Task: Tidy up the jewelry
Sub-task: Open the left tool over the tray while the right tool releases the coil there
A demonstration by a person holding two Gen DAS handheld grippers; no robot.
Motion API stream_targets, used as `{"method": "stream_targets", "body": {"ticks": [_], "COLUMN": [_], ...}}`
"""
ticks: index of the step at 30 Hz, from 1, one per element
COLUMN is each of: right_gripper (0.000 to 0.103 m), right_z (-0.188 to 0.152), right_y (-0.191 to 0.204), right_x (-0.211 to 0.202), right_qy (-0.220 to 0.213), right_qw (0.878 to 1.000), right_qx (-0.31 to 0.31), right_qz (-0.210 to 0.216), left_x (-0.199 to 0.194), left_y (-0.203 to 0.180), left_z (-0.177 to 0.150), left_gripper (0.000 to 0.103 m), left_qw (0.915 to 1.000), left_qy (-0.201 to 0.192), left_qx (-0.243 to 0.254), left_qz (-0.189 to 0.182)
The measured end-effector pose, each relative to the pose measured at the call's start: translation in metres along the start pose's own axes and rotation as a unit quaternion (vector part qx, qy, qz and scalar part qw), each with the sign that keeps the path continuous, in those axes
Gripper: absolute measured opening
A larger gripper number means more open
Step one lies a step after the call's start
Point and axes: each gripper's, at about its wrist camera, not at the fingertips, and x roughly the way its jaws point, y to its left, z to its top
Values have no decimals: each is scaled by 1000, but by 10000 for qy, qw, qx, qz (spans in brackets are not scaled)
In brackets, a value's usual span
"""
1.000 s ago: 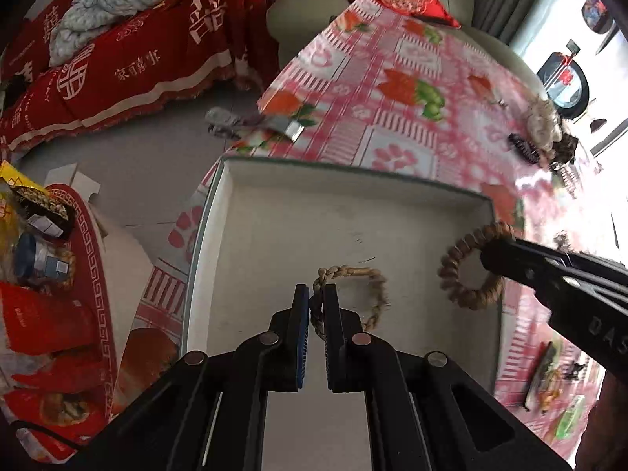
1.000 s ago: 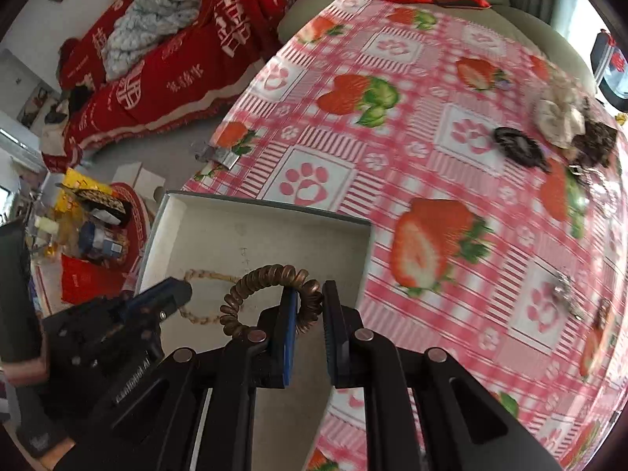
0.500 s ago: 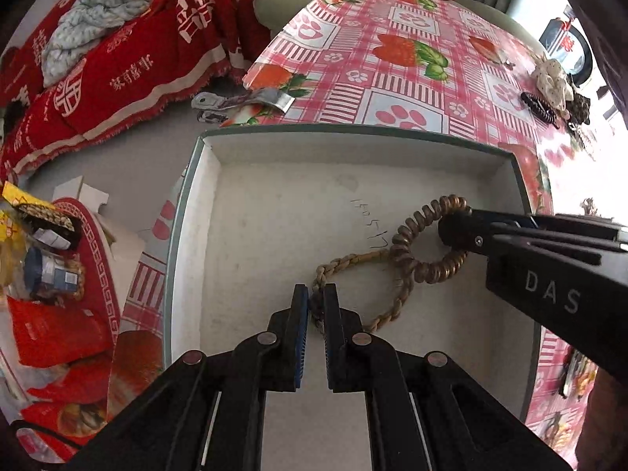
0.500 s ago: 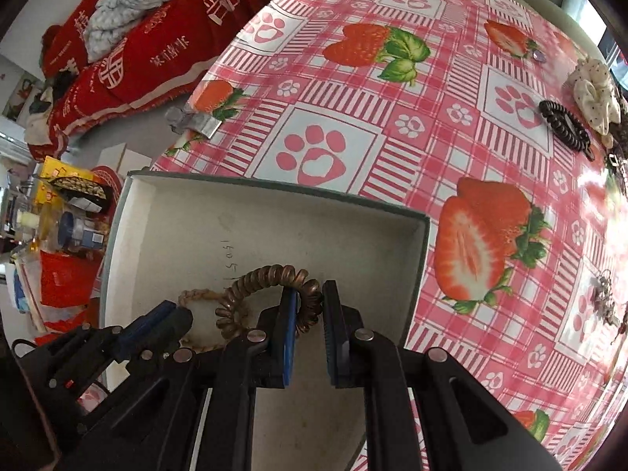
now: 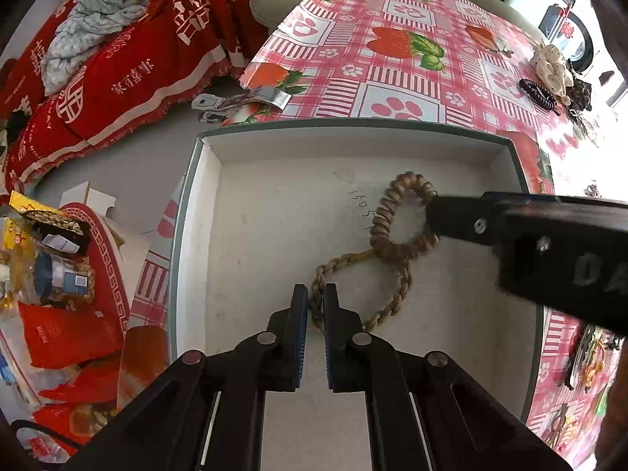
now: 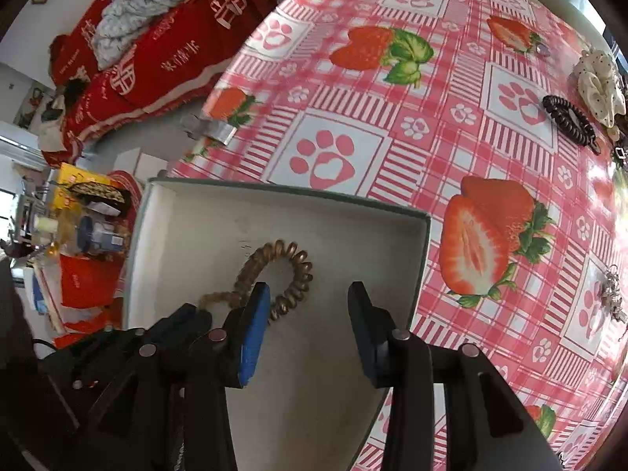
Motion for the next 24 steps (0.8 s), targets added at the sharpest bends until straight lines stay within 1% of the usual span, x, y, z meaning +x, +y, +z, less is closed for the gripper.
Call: {"method": "stream_targets", "body": {"ticks": [1, 5, 9, 13, 17, 24], "right_gripper": [45, 53, 59, 59, 59, 59], "right_z": [0, 2, -4, -16, -33, -72], "right_y": [0, 1, -3, -14, -30, -72], "right_x": [-4, -24, -46, -60, -73, -91], "right_qy": [-35, -245, -490, -606, -682, -667], "right_qw": [10000, 9993, 9980, 9965, 9955, 9934], "right_qx": [6, 50, 145, 368, 544, 938], "right_qz": [54, 271, 379, 451, 368, 23], "left_x": [-1, -3, -6, -7, -8, -11], "left_y": [0, -1, -4, -5, -4, -2], "left_z": [0, -2, -3, -3, -3, -6], "left_gripper": [14, 14, 14, 14, 15, 15], "left_qw": [10000, 10000, 10000, 10000, 10000, 9999], "left_qy": [10, 11, -31, -21, 1, -28], "left_qx": [-14, -15, 11, -15, -72, -118], "left_qz": [-1, -12, -10, 8, -30, 45]}}
